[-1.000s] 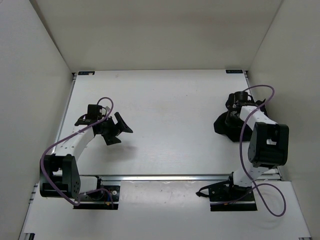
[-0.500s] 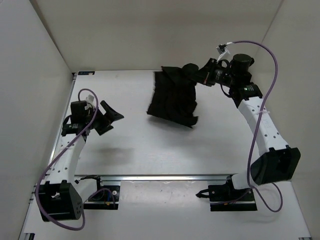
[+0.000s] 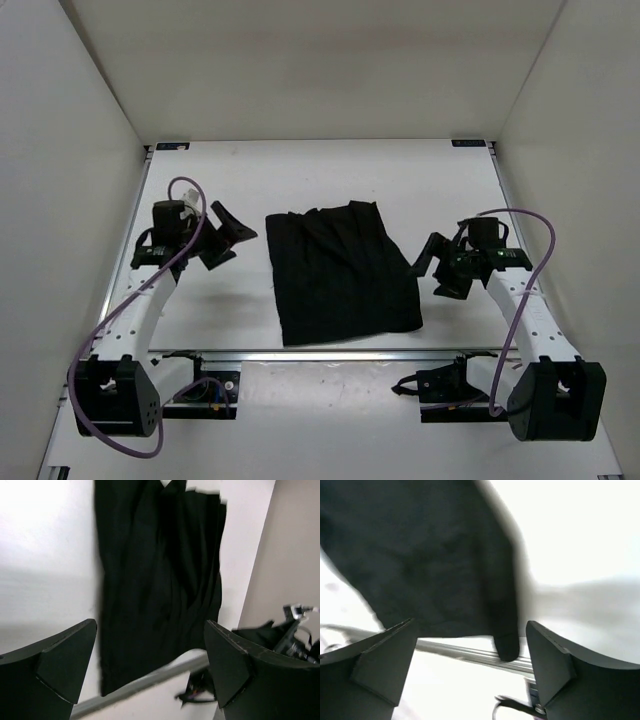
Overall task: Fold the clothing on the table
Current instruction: Move the skirt to the center of the board, then flatten the skirt out
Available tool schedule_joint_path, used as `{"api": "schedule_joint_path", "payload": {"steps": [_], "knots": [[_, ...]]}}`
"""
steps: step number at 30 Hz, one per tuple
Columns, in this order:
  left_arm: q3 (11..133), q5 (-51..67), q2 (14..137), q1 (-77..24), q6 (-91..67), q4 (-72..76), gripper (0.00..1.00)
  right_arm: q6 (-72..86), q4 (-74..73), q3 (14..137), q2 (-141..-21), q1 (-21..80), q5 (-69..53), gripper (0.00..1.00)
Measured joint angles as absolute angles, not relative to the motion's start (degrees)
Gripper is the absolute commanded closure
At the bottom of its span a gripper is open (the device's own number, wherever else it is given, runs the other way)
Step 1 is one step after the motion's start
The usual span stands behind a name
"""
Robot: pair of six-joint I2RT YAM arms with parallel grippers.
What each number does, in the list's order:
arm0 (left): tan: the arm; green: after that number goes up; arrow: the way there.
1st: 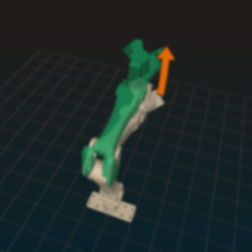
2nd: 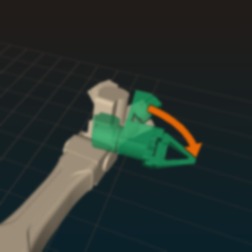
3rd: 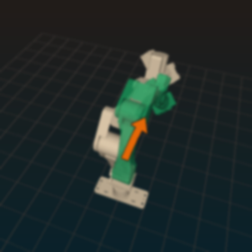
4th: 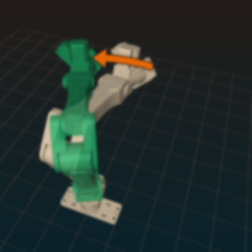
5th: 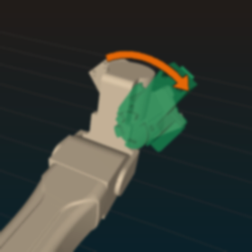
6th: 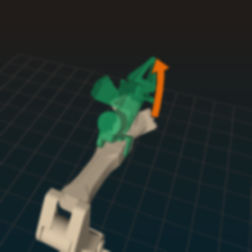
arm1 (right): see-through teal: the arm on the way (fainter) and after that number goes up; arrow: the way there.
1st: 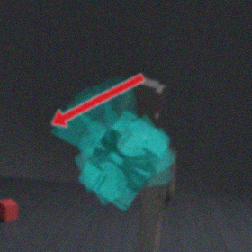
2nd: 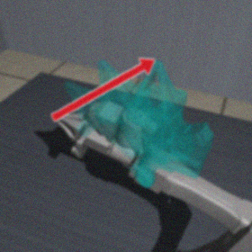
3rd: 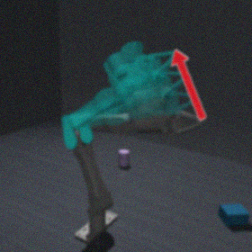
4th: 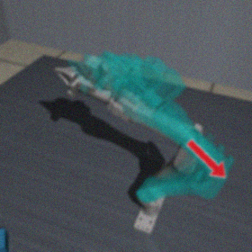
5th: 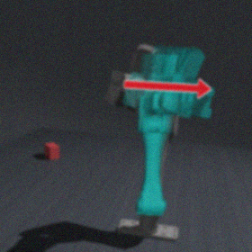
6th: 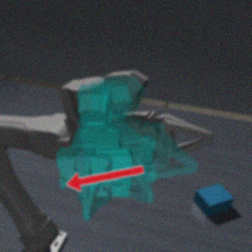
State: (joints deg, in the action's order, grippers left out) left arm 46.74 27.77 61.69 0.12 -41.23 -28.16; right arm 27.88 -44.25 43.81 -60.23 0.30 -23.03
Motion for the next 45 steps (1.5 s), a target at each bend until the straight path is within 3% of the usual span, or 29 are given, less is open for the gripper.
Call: {"api": "schedule_joint_path", "payload": {"steps": [8, 15, 21, 24, 25, 26, 27, 29, 32, 33, 34, 41, 45], "knots": [[40.4, 25.4, 67.5, -22.5, -45.4, -26.7, 0.01, 22.7, -48.3, 43.0, -61.3, 1.2, -13.4, 0.33], [30.2, 23.0, 67.7, -30.0, -48.3, -28.6, 0.01, 21.7, -50.1, 41.7, -62.0, 7.0, -11.9, 0.30], [29.6, 22.7, 71.3, -35.3, -51.3, -26.5, 0.01, 21.8, -49.6, 36.4, -62.1, 8.1, -12.4, 0.32], [31.8, 24.1, 75.4, -37.8, -51.5, -24.3, 0.02, 21.6, -48.6, 34.8, -63.1, 7.2, -13.6, 0.62], [32.8, 24.4, 76.9, -38.3, -51.5, -23.9, 0.01, 21.4, -48.2, 34.8, -63.9, 7.0, -14.3, 0.85], [33.6, 24.9, 78.3, -38.7, -51.5, -23.2, 0.01, 21.3, -47.7, 34.8, -64.8, 7.1, -14.9, 0.97], [34.1, 25.3, 79.1, -38.9, -51.6, -22.4, 0.01, 21.3, -47.2, 34.8, -65.7, 7.3, -15.4, 1.00], [34.1, 25.9, 79.5, -38.9, -52.2, -20.7, 0.08, 21.5, -47.0, 34.8, -66.8, 8.2, -15.5, 1.00], [33.4, 25.9, 79.4, -37.7, -52.9, -17.9, 0.35, 21.8, -47.1, 35.1, -66.7, 8.6, -16.9, 1.00], [33.3, 25.9, 79.4, -37.1, -53.2, -17.4, 0.77, 21.8, -47.1, 35.3, -66.6, 8.3, -17.2, 1.00], [33.2, 26.0, 79.4, -36.6, -53.3, -16.9, 1.00, 21.8, -47.1, 35.5, -66.3, 7.9, -17.6, 1.00], [28.8, 27.7, 78.1, -33.7, -53.5, -10.1, 1.00, 21.8, -47.0, 35.7, -65.1, 7.4, -19.3, 1.00], [29.3, 28.6, 76.3, -31.8, -53.1, -13.5, 1.00, 22.2, -47.8, 37.4, -64.2, 8.0, -20.6, 1.00]]}}
